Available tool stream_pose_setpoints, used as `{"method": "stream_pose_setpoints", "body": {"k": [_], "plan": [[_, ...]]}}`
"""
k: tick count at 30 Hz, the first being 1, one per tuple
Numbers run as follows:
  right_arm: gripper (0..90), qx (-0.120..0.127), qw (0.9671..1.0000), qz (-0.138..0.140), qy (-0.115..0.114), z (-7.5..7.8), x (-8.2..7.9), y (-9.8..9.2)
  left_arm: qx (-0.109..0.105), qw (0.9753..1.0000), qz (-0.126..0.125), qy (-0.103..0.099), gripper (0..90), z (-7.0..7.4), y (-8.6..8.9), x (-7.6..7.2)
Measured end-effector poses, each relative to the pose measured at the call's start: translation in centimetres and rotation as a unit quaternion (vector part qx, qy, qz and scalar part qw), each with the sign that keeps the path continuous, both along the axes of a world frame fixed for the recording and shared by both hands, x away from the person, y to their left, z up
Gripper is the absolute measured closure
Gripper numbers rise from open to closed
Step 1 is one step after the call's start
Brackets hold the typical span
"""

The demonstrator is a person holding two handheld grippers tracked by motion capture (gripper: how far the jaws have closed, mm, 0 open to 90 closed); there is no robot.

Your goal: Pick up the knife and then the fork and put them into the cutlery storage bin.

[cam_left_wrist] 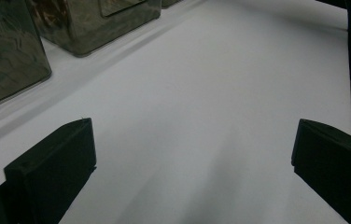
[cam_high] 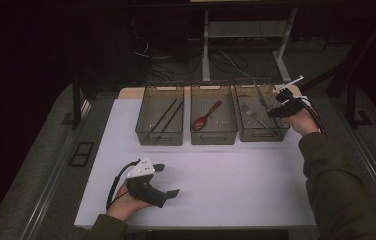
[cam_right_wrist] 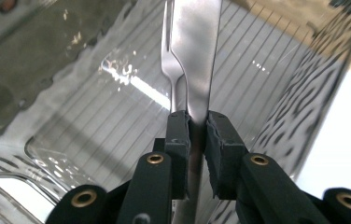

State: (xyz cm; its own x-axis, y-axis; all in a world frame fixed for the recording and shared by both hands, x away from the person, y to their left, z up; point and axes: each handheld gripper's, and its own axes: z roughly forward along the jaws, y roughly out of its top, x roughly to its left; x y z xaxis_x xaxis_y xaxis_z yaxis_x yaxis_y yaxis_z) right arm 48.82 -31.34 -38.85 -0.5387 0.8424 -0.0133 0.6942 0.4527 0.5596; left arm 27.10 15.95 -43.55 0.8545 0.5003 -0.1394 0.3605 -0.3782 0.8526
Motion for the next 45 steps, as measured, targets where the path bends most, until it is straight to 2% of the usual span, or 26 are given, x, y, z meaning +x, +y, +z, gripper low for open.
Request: {"method": "stream_pose_setpoints", "body": {"k": [2,5,13,16,20,25,32,38,45], "plan": [[78.2,0.004,1.0000,-0.002,-0.001,-0.2,0.0,0.0,0.000,1.0000,0.000,0.000,0.0,0.0,0.0,0.0],[71.5,0.008,0.9999,-0.002,-0.007,-0.1,0.0,0.1,0.000,1.0000,0.000,0.000,0.0,0.0,0.0,0.0],[52.1,0.043,0.9988,-0.004,-0.021,0.3,-0.4,-0.2,0.001,1.0000,0.001,0.000,0.0,0.0,0.0,0.0],[47.3,0.070,0.9972,-0.006,-0.024,0.5,-0.7,-0.6,0.004,1.0000,0.001,0.000,0.0,0.0,0.0,0.0],[42.5,0.098,0.9943,-0.003,-0.040,0.8,-1.5,-1.1,0.004,1.0000,0.005,0.002,0.0,0.0,-0.1,0.0],[38.8,0.136,0.9890,0.003,-0.058,1.0,-3.1,-1.7,0.006,1.0000,0.006,0.002,0.0,0.0,-0.1,0.0],[33.3,0.162,0.9814,0.015,-0.102,1.5,-6.0,-1.6,0.005,1.0000,0.008,-0.001,0.0,-0.1,-0.1,0.0],[29.0,0.158,0.9790,0.034,-0.124,1.3,-8.7,-0.7,0.005,1.0000,0.007,0.000,0.0,-0.1,-0.1,-0.1],[25.5,0.165,0.9739,0.060,-0.144,0.9,-12.1,0.5,0.007,1.0000,0.005,-0.001,0.0,-0.1,-0.1,-0.2]]}}
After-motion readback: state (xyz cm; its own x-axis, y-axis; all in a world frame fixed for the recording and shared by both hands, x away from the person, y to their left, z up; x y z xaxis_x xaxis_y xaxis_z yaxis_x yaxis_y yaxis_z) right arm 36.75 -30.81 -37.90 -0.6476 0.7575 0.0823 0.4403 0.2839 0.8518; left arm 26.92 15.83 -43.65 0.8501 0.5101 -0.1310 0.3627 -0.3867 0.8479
